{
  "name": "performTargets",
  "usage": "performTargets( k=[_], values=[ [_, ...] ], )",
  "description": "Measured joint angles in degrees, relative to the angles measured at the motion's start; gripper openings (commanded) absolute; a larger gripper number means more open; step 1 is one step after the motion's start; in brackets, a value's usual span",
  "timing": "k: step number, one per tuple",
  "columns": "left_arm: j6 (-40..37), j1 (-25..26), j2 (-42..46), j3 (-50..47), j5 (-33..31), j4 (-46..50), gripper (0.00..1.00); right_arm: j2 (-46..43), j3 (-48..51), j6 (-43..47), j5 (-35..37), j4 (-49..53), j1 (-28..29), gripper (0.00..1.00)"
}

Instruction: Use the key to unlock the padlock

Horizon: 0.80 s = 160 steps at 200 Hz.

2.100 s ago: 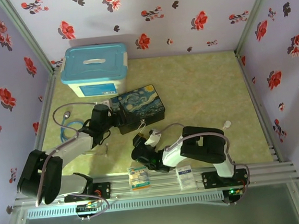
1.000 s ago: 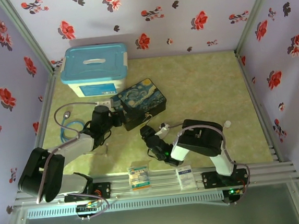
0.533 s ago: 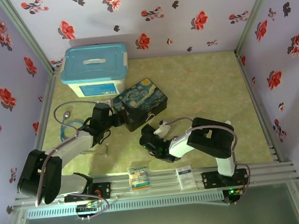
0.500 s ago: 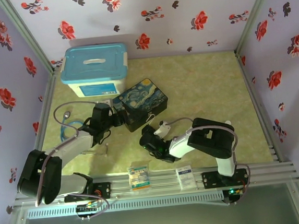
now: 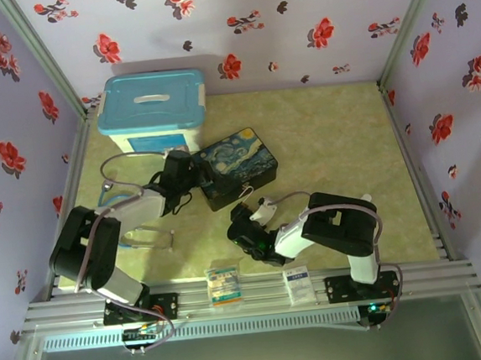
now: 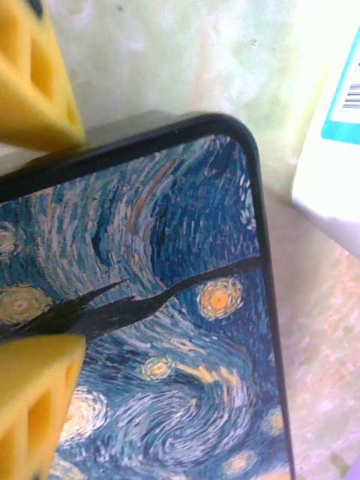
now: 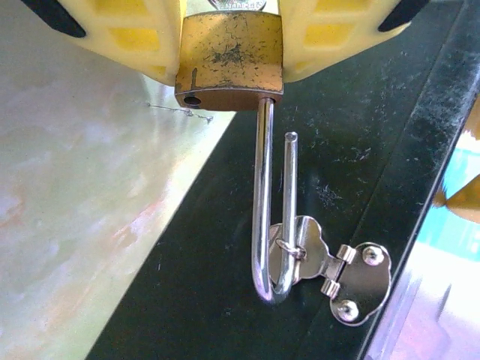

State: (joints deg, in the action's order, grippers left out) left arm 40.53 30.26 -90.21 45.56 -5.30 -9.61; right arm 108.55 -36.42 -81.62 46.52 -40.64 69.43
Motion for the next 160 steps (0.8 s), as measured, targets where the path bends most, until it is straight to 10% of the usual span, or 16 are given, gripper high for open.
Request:
performTargets(
  k=[85,160],
  values=[
    [-2.82,2.91,-4.87,-2.21,-7.80,-13.35,0.35,7.50,8.04,-4.68,-1.53,-31.89,-2.10,0.14],
    [-4.83,3.04,-5.42,-4.11,-8.72,-18.51,0.32,0.76,4.09,-9.55,-1.25,-10.19,-4.46,0.15]
  ],
)
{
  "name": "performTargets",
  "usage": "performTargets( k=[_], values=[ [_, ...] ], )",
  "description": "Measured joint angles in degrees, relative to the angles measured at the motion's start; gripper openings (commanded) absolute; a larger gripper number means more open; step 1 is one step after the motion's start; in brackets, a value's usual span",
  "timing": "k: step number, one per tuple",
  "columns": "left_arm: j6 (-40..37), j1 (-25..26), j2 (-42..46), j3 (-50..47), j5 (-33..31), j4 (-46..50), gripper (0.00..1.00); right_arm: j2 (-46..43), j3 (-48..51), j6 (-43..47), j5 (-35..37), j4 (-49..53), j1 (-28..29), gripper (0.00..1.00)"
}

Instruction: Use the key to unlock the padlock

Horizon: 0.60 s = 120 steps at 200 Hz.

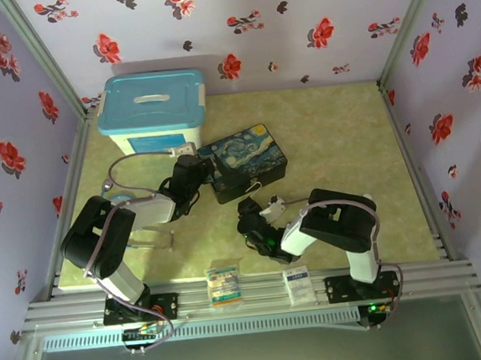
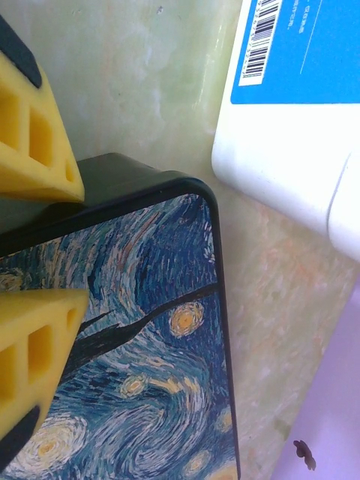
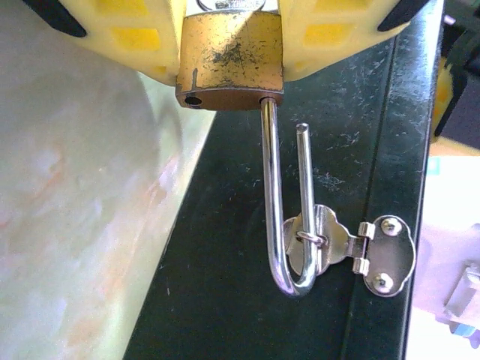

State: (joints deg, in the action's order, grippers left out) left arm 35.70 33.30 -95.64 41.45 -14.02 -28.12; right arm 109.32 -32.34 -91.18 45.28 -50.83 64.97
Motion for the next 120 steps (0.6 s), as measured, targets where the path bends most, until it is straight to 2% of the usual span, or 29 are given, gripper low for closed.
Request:
performTargets(
  k=[40,75,96,120],
  values=[
    [-0.44,0.09,-0.31,-0.31,0.02,-1.29,0.31,0.04,2.12,-0.83,-0.22,-3.26,-2.12,0.13],
    [-0.55,0.09,0.28,-0.55,0.24,-1.46,0.34,2.36,4.35,-0.96,-0.50,-12.55,-2.05,0.13],
    [-0.68,0.09,3.65,-1.42,0.70,2.21,0.43,0.17,2.27,-0.83,1.46,-4.44,-0.46,0.15],
    [-1.81,0.59,10.86,-1.40,1.33,15.37,0.54,-3.80,1.51,0.26,2.93,7.08,1.75,0.15]
  ],
)
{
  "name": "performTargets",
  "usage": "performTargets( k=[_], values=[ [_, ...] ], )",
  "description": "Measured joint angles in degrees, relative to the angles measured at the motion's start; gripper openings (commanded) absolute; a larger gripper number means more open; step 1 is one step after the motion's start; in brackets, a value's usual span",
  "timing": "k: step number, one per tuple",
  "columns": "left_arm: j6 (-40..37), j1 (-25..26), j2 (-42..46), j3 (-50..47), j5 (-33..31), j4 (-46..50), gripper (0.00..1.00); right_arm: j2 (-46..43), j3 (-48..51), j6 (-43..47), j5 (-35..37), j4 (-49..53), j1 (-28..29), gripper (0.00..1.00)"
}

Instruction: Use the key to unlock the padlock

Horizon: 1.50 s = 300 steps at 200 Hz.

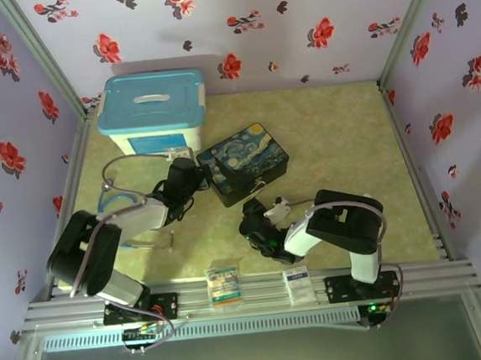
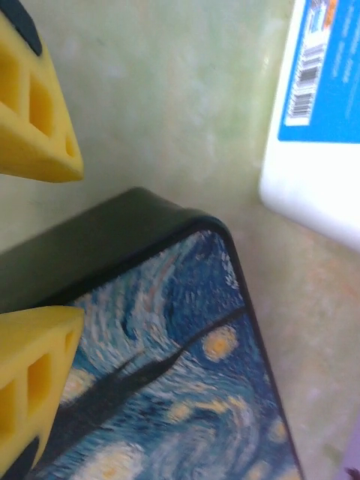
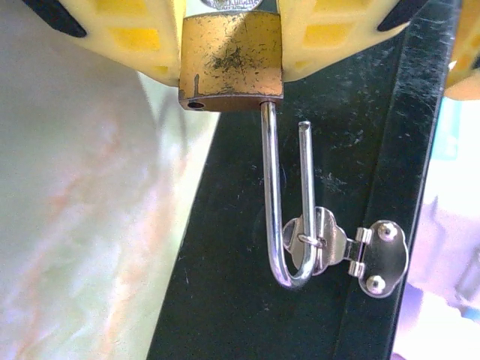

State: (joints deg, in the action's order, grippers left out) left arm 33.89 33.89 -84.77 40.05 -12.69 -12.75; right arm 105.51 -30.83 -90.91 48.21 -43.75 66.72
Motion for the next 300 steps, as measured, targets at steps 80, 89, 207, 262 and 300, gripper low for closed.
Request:
performTargets(
  k=[80,89,207,262,300],
  values=[
    [-7.13,6.43,-5.49,23.32,5.01,18.29,0.74,0.68,-1.18,3.67,3.85,3.39,5.84,0.15],
    [-7.96,7.74,-8.96,25.18,5.53,18.53,0.73,0.79,-1.07,3.21,4.33,3.28,6.58,0.15],
    [-10.32,12.79,-17.46,17.73,-1.97,0.00,0.47,2.69,6.34,-9.70,5.46,-12.98,6.03,0.14],
    [-12.52,13.40,-17.66,11.15,-2.64,-14.14,0.46,-5.09,2.99,-14.14,5.09,8.92,3.93,0.11],
    [-14.67,13.75,-18.49,8.13,-1.27,-22.21,0.45,-10.49,-3.04,-13.70,4.59,32.13,-0.39,0.07]
  ],
)
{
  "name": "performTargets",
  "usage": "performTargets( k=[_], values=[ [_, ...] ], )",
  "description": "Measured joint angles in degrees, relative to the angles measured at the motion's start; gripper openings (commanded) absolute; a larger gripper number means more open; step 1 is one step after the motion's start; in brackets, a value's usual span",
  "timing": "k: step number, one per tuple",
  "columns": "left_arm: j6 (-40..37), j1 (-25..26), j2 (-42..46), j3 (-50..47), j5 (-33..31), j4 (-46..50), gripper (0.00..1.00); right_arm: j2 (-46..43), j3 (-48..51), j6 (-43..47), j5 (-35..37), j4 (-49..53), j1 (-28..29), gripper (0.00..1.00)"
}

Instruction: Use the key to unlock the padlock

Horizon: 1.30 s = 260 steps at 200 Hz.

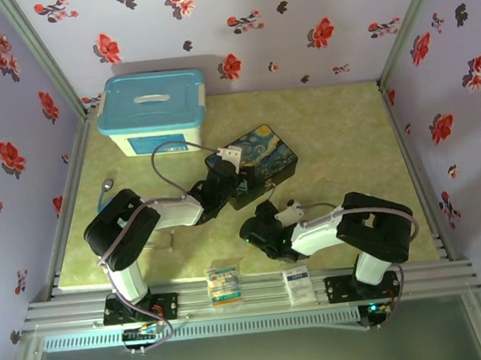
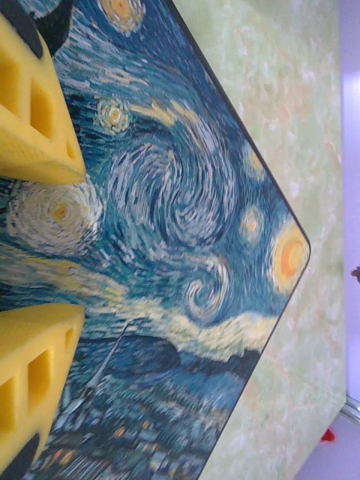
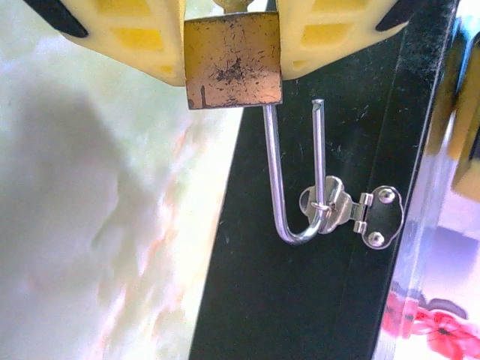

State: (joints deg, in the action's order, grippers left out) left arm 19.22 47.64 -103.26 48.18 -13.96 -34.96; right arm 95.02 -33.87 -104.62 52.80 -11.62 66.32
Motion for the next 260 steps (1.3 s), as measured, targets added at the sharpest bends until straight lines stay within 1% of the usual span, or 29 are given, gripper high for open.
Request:
performTargets(
  k=[12,23,35,54,68,84,100,115,136,154,182,194,206,223,236,260],
  values=[
    [-0.39,-0.04,-0.28,-0.66,0.24,-1.86,0.45,-0.04,-2.93,0.11,0.11,6.84,-0.83,0.05],
    [-0.66,-0.24,-0.46,-1.22,0.57,-3.43,0.45,-0.07,-4.72,1.38,-0.02,10.78,-1.14,0.05],
    [-0.90,-0.72,-0.50,-1.90,0.85,-4.81,0.45,-0.04,-5.55,2.95,-0.37,13.27,-1.22,0.06],
    [-1.27,-2.25,-0.33,-3.26,1.33,-7.21,0.45,-0.11,-5.40,6.86,-1.79,14.40,-1.79,0.07],
    [-1.36,-3.76,0.48,-4.59,1.49,-8.26,0.45,-0.66,-4.28,11.54,-4.70,12.52,-3.28,0.07],
    [-1.46,-5.05,1.77,-6.25,1.49,-8.55,0.45,-2.58,-1.66,18.75,-10.38,8.26,-6.12,0.07],
    [-1.46,-5.57,2.45,-6.99,1.53,-8.55,0.45,-6.21,1.84,25.94,-15.54,4.17,-9.31,0.07],
    [-1.46,-5.60,2.47,-7.04,1.55,-8.57,0.45,-10.05,5.25,31.39,-19.78,0.98,-11.04,0.08],
    [-1.44,-5.60,2.47,-7.04,1.57,-8.59,0.46,-13.73,8.68,36.83,-24.35,-2.32,-12.68,0.08],
    [-1.44,-5.62,2.40,-6.93,1.64,-8.55,0.46,-15.43,11.61,39.21,-27.63,-5.38,-13.25,0.07],
    [-1.40,-5.68,2.08,-6.45,1.92,-8.50,0.47,-16.50,14.99,39.65,-29.97,-10.25,-13.07,0.03],
    [-1.11,-5.84,2.16,-6.45,2.23,-8.50,0.52,-16.74,14.73,39.34,-28.70,-9.33,-11.34,0.02],
    [-0.28,-6.08,2.86,-6.60,2.95,-8.28,0.56,-16.87,13.29,37.94,-25.92,-5.20,-7.74,0.00],
    [1.99,-6.49,5.51,-7.96,4.35,-6.58,0.62,-16.52,10.60,32.63,-22.53,1.60,-2.56,0.00],
    [4.26,-6.60,8.59,-9.29,5.27,-4.15,0.69,-15.45,9.25,27.65,-19.78,4.57,0.55,0.00],
    [8.76,-6.71,14.53,-9.97,6.69,4.74,0.79,-11.78,5.38,18.43,-13.90,10.29,5.62,0.04]
  ],
)
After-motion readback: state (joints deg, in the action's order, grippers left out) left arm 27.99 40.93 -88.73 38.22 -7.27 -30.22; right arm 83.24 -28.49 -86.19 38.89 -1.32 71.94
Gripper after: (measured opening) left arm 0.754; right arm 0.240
